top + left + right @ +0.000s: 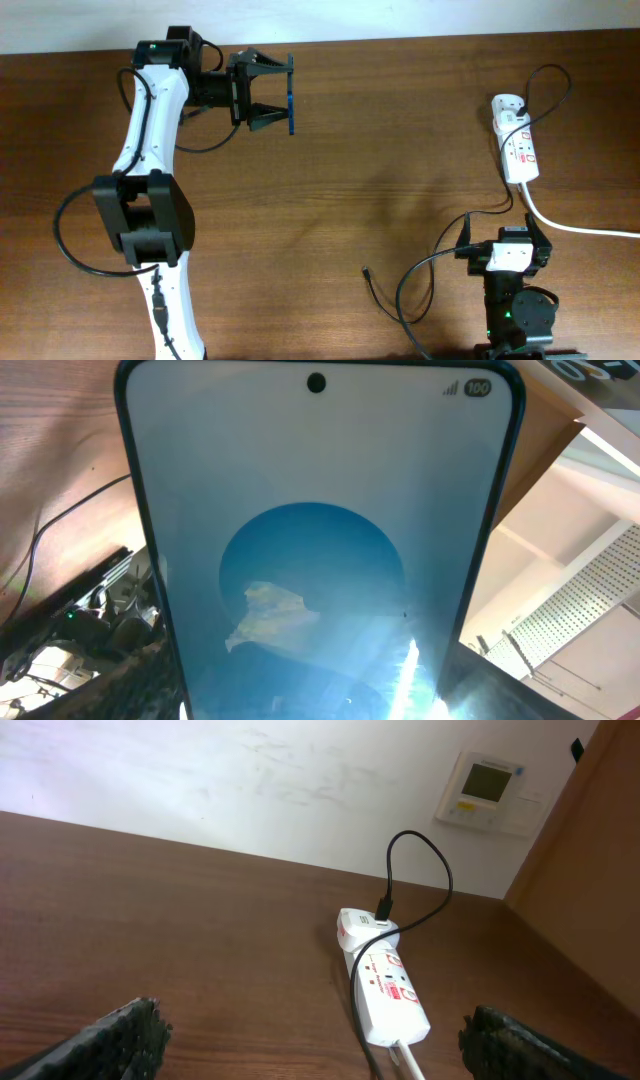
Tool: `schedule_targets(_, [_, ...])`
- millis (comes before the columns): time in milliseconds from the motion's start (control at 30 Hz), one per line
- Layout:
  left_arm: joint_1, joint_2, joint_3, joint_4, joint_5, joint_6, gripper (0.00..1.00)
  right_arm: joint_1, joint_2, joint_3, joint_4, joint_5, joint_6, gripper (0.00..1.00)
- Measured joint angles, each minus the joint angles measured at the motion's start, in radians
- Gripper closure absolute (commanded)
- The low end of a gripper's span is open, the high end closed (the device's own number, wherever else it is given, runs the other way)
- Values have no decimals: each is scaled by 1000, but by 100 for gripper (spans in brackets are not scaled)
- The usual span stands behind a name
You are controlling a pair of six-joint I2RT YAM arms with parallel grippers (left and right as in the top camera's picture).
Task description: Plug charger to phone and switch on socket
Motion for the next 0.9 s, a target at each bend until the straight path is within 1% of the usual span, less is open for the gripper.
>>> schedule_targets(900, [0,0,0,-3,0,-3,21,0,0,0,0,0,0,2])
